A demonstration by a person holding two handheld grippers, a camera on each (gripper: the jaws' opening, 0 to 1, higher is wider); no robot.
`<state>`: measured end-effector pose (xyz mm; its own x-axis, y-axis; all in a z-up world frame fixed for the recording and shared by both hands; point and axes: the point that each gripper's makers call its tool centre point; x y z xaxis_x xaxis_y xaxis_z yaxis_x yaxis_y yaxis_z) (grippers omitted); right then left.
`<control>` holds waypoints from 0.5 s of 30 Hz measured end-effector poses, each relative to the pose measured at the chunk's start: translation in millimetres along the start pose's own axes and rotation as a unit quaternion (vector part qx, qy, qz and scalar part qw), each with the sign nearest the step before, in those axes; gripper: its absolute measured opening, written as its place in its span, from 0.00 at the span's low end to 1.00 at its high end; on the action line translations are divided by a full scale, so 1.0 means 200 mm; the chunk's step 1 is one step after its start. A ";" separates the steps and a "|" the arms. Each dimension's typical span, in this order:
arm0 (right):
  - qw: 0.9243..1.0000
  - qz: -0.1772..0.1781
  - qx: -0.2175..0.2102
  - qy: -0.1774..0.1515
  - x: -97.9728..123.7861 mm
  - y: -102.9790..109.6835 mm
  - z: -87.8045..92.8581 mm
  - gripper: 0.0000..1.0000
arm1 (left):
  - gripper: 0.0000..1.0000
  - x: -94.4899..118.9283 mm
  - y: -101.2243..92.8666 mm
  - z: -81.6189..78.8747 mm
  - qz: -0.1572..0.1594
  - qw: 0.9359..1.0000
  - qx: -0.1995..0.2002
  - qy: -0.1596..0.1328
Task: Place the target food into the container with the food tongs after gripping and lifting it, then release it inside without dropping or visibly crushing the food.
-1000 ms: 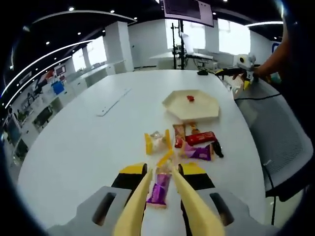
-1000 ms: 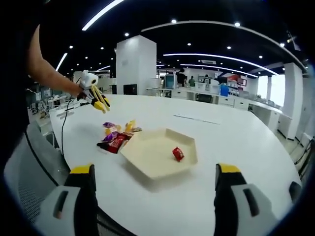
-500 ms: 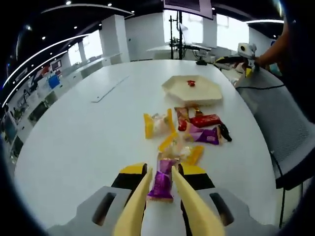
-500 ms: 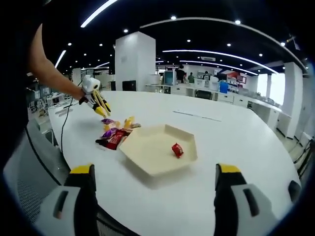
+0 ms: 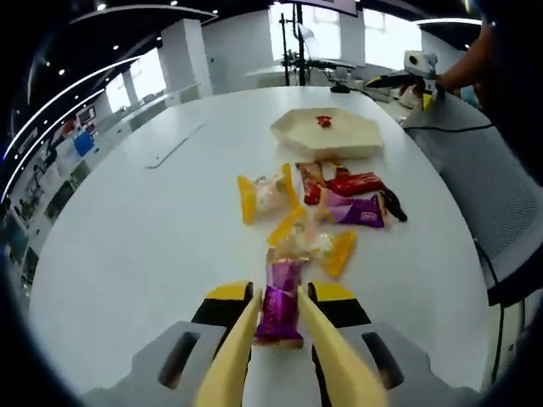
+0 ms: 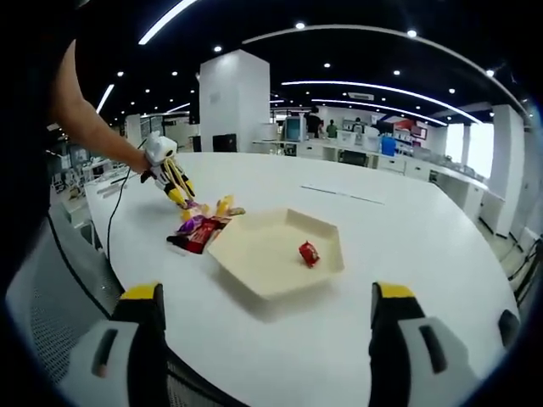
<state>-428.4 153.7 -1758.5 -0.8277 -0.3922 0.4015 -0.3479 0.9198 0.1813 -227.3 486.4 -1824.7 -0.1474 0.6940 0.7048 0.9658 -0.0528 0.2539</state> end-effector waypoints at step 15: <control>1.000 0.003 0.004 0.005 0.00 0.00 0.01 1.00 | 0.16 -0.01 0.00 0.02 -0.008 0.999 0.046 0.026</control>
<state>-428.5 153.3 -1760.1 -0.8251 -0.3870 0.4115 -0.3468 0.9221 0.1718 -225.9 488.4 -1828.4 -0.1717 0.6556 0.7353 0.9783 0.0253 0.2059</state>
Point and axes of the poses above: the point that each gripper's makers call its tool centre point, and the gripper's own axes: x roughly backward along the fingers, y roughly to its left, z roughly out of its underside, and after that the axes turned 14 degrees about -x, right-handed
